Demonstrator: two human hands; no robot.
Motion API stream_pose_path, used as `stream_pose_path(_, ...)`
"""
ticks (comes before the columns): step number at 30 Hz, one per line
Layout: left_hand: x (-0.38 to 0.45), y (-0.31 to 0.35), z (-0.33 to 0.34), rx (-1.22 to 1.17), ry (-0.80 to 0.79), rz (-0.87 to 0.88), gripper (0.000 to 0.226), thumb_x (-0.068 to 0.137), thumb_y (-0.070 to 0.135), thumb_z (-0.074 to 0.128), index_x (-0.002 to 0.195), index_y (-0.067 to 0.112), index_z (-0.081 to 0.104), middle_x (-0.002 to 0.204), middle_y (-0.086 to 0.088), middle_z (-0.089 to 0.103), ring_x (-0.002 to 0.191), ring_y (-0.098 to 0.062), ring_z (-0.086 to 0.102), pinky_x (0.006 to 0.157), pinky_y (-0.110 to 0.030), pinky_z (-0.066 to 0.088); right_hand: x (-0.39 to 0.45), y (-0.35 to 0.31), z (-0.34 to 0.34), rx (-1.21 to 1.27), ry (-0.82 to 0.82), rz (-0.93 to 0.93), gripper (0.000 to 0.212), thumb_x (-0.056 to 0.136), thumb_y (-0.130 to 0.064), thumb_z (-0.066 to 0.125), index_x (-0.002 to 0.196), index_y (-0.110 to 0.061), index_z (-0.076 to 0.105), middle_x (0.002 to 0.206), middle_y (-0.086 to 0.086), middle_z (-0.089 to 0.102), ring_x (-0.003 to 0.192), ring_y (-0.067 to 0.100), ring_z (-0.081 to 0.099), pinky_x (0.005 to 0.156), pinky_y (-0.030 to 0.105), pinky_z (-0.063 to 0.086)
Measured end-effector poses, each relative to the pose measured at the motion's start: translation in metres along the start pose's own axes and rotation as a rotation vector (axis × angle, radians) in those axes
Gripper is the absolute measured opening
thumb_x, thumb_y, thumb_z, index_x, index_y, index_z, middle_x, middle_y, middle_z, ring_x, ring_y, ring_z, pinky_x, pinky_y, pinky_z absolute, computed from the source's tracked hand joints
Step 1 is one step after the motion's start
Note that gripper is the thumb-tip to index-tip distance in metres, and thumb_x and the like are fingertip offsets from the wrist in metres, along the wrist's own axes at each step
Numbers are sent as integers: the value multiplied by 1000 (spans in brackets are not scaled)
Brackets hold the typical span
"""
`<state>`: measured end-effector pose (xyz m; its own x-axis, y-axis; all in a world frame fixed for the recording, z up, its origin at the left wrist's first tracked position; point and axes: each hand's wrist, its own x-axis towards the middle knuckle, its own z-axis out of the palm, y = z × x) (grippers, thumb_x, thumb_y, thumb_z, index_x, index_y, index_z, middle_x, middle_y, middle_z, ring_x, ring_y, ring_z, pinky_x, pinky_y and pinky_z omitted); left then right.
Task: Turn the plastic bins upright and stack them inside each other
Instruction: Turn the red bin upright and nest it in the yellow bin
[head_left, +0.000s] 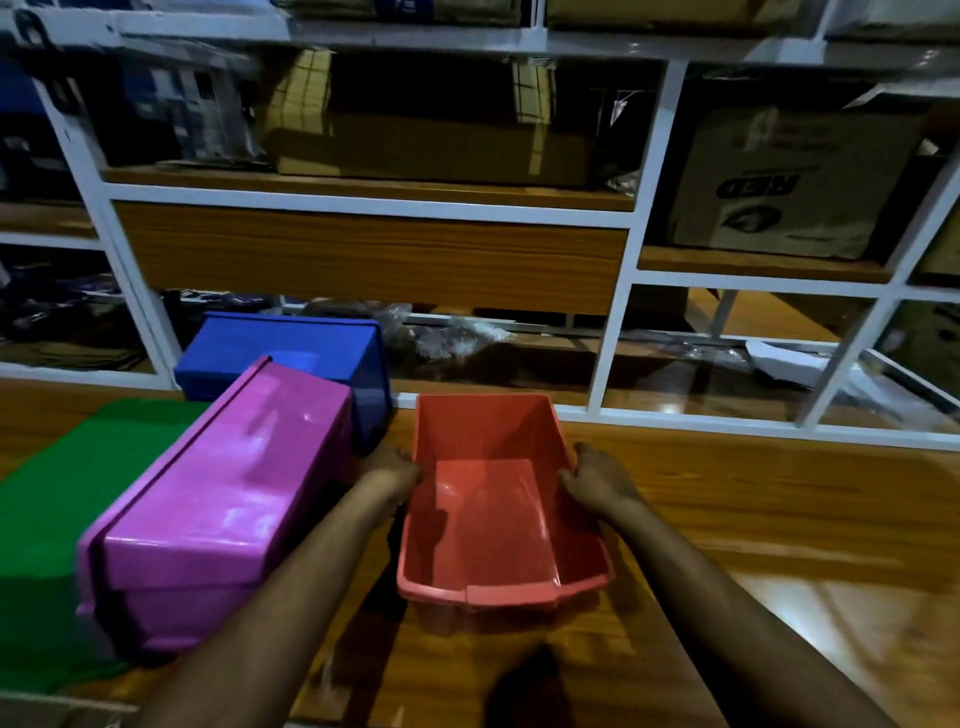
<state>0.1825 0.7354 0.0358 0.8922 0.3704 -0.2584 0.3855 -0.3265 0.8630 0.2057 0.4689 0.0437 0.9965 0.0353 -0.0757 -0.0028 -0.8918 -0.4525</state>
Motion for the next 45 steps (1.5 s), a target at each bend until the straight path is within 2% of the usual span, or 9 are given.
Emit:
stream_pose_path(2,-11,2,-3,-28,-95,-22,15,86,6,56,74,12,62,65,-8,59,57,-23,54,60,-33,48,-4,7,0,230,-65,59,35,91,-30,55,117,-7,62,100,15,70,81,28,68,65,32,53)
stream_pose_path(5,-25,5,-9,-140,-196,-60,21,89,4,52,73,15,59,66,-3,58,59,-18,53,58,-26,43,-10,15,-4,467,-108,159,13,85,-19,57,92,-10,64,64,7,58,44,17,48,43,20,34)
stream_pose_path(9,-31,13,-14,-217,-336,-73,24,81,0,48,87,16,63,78,-4,62,70,-16,58,57,-26,49,-22,28,-14,701,-152,308,8,86,-13,54,87,-13,62,73,13,55,61,21,47,56,27,33)
stream_pose_path(14,-47,31,6,-334,-560,-52,40,80,0,50,109,20,69,96,-4,66,89,-18,59,59,-28,55,-63,63,-39,974,-70,438,18,91,-10,50,76,-15,58,70,1,56,58,17,50,50,23,38)
stream_pose_path(22,-98,73,119,-299,-950,52,44,84,3,51,121,22,63,84,-3,65,70,-13,57,68,-34,55,-182,173,-80,1217,224,562,20,91,-10,51,89,-20,68,76,-6,64,62,9,59,53,21,47)
stream_pose_path(27,-174,98,209,-194,-1148,105,42,86,-1,49,118,23,63,75,0,68,55,-8,59,61,-29,54,-290,241,-102,1327,450,600,22,93,-7,51,97,-18,69,80,-1,68,57,5,62,43,19,50)
stream_pose_path(32,-273,117,305,-34,-1399,158,40,88,-2,45,118,16,64,75,-1,62,50,-8,55,42,-18,46,-410,311,-116,1392,689,679,31,92,-4,52,118,-10,68,99,11,69,75,16,63,62,27,53)
stream_pose_path(40,-451,132,446,130,-1715,246,34,86,0,48,96,19,75,69,0,62,53,-9,54,50,-22,46,-578,411,-150,1344,1059,816,25,91,-2,48,101,-17,66,81,5,65,60,12,59,54,23,46)
stream_pose_path(45,-531,146,518,161,-1782,282,37,85,1,48,107,21,70,84,-1,67,70,-12,59,61,-27,49,-637,466,-172,1317,1199,861,28,90,-6,49,108,-17,67,85,5,66,65,15,57,60,26,45)
